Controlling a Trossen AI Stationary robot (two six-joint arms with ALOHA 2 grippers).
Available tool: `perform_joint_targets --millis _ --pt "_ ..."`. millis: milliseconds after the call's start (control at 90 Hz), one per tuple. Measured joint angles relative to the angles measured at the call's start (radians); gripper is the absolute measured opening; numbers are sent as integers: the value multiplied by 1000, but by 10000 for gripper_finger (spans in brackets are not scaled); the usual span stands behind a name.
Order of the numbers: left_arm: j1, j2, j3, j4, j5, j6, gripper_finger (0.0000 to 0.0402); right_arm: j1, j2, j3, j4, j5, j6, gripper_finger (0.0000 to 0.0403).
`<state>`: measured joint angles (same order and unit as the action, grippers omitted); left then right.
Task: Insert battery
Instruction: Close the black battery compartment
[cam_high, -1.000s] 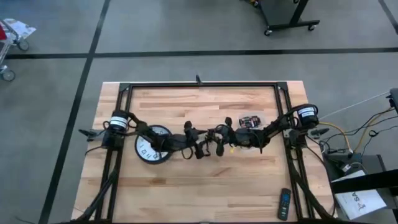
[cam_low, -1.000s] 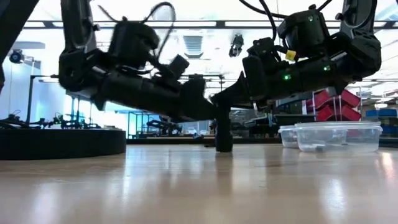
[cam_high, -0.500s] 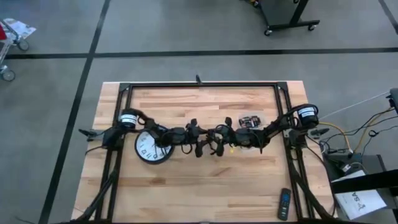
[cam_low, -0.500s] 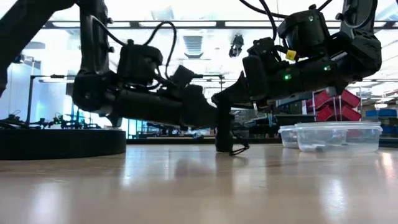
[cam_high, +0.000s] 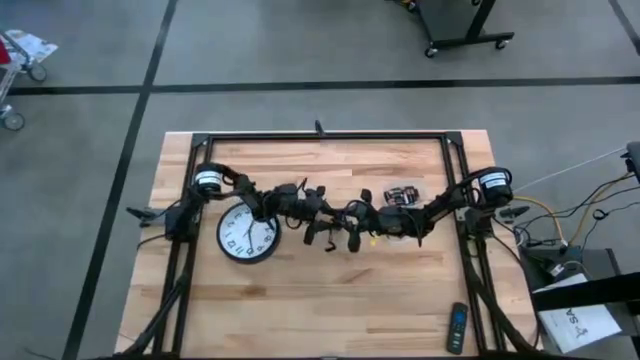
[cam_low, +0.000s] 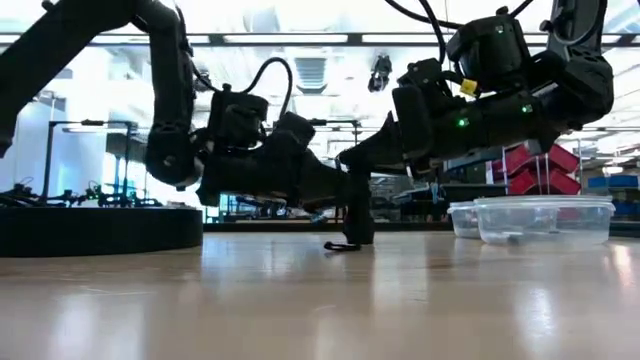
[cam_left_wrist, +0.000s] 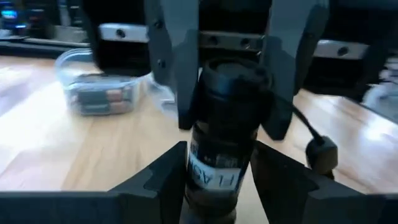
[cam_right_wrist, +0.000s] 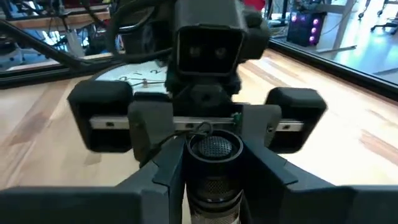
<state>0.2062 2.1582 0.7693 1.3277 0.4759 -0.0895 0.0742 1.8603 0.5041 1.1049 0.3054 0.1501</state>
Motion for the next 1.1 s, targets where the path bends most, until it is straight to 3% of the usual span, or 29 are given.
perform_joint_targets --millis 189,378,511,922,1100 --pt "6 -1 40 -83 32 55 152 0 0 0 0 0 4 99" --pt "4 -2 54 -117 5 77 97 0 0 0 0 4 13 106" --pt "-10 -3 52 -117 -30 70 96 0 0 -1 0 11 11 99" --pt "-114 -6 33 -83 -458 -8 96 0 0 -1 -2 73 -40 98" --pt "-139 -6 33 -83 -530 -2 98 1 0 -1 -2 77 -58 104"
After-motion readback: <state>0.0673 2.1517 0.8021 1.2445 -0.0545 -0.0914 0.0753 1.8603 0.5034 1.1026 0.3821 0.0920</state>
